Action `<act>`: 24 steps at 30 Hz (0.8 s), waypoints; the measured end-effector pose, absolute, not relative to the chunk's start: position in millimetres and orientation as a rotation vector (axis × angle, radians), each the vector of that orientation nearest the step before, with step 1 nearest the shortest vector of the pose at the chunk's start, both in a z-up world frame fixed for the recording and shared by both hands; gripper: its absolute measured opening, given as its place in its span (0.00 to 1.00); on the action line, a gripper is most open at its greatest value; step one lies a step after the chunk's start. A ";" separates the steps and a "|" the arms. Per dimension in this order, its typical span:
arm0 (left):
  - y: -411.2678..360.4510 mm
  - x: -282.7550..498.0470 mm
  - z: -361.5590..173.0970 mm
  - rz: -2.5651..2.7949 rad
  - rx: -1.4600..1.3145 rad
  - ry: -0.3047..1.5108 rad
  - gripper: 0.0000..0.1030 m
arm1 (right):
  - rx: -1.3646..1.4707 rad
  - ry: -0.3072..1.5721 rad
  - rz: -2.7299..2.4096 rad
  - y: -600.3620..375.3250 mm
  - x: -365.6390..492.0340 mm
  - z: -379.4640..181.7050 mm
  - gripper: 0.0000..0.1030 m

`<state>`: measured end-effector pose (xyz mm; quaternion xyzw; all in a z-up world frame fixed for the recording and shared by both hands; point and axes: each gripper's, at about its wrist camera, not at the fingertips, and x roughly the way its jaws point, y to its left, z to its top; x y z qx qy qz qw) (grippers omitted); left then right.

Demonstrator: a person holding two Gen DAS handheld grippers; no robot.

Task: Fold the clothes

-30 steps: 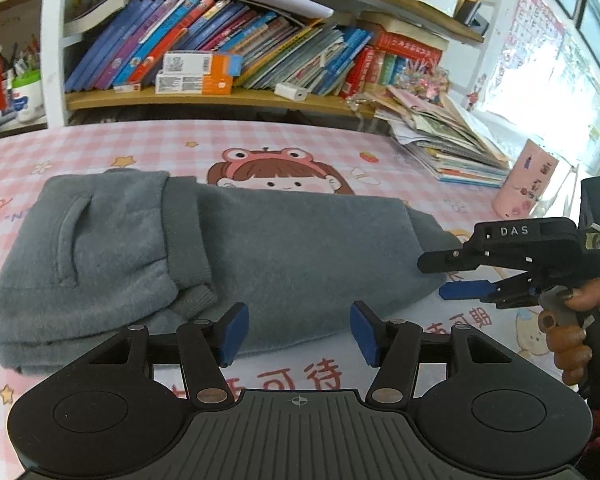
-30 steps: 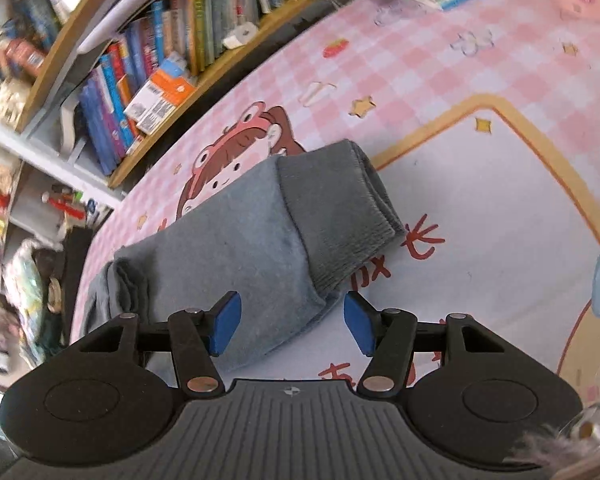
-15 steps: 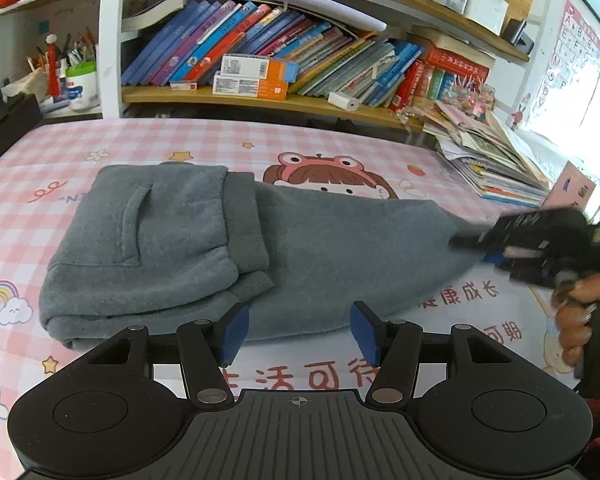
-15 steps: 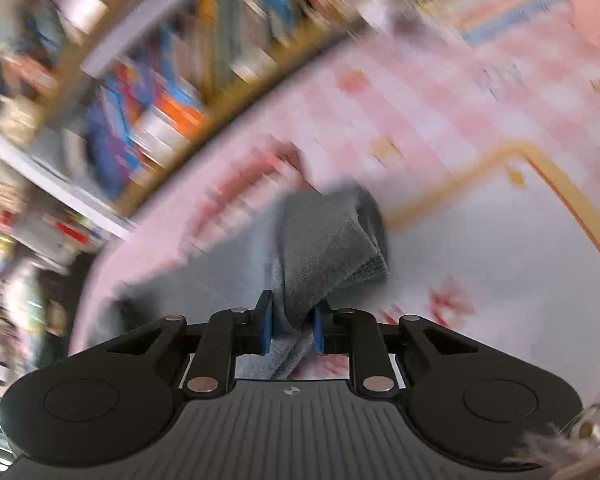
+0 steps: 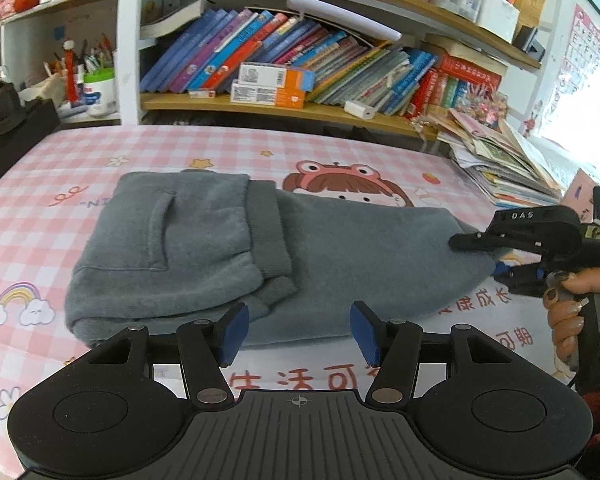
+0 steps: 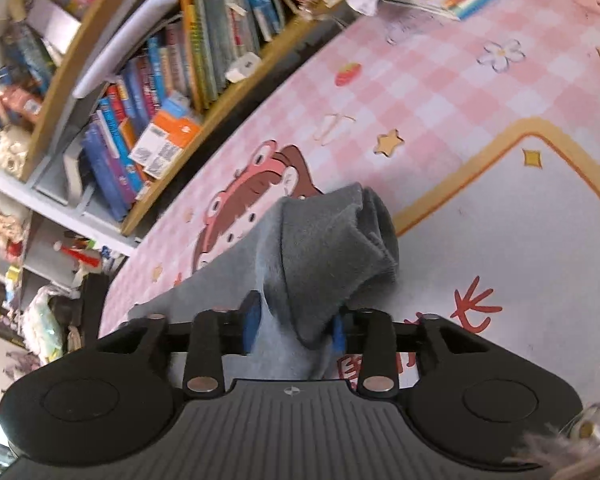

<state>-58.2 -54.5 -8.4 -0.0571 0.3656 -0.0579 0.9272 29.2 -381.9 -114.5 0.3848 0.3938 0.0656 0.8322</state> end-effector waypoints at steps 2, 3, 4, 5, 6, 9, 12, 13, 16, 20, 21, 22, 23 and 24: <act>-51.8 -60.1 -6.9 -0.106 -0.118 0.743 0.55 | 0.822 0.849 0.123 -379.7 32.1 -119.3 0.34; -50.4 -60.9 -6.5 -0.099 -0.121 0.741 0.55 | 0.823 0.853 0.117 -378.6 33.8 -121.2 0.34; -49.1 -61.8 -6.2 -0.092 -0.124 0.739 0.55 | 0.821 0.854 0.112 -377.3 35.5 -122.6 0.33; -47.5 -62.5 -5.8 -0.085 -0.127 0.737 0.55 | 0.819 0.852 0.110 -376.1 36.8 -123.3 0.31; -45.9 -62.7 -5.4 -0.080 -0.131 0.736 0.55 | 0.816 0.851 0.106 -375.4 37.6 -123.9 0.29; -46.1 -62.2 -5.2 -0.076 -0.136 0.734 0.55 | 0.822 0.862 0.107 -377.9 39.3 -127.0 0.19; -49.5 -60.2 -5.1 -0.088 -0.131 0.733 0.55 | 0.856 0.860 0.117 -387.8 36.4 -127.9 0.18; -51.8 -59.0 -5.2 -0.098 -0.126 0.733 0.55 | 0.864 0.856 0.118 -391.3 34.9 -127.2 0.18; -58.5 -55.5 -5.3 -0.128 -0.111 0.732 0.55 | 0.870 0.829 0.081 -404.3 28.1 -122.4 0.18; -66.8 -51.4 -7.2 -0.166 -0.105 0.735 0.55 | 0.876 0.784 0.011 -427.6 16.2 -117.4 0.18; -68.3 -51.0 -7.9 -0.173 -0.106 0.736 0.55 | 0.874 0.772 -0.011 -434.4 12.2 -116.4 0.18; -69.6 -50.3 -8.7 -0.181 -0.107 0.738 0.55 | 0.873 0.760 -0.035 -441.4 8.2 -115.2 0.18; -70.9 -49.6 -9.6 -0.188 -0.108 0.740 0.55 | 0.872 0.748 -0.058 -448.5 4.0 -114.5 0.18; -72.1 -48.7 -10.2 -0.194 -0.109 0.742 0.55 | 0.872 0.738 -0.081 -455.8 -0.2 -114.3 0.18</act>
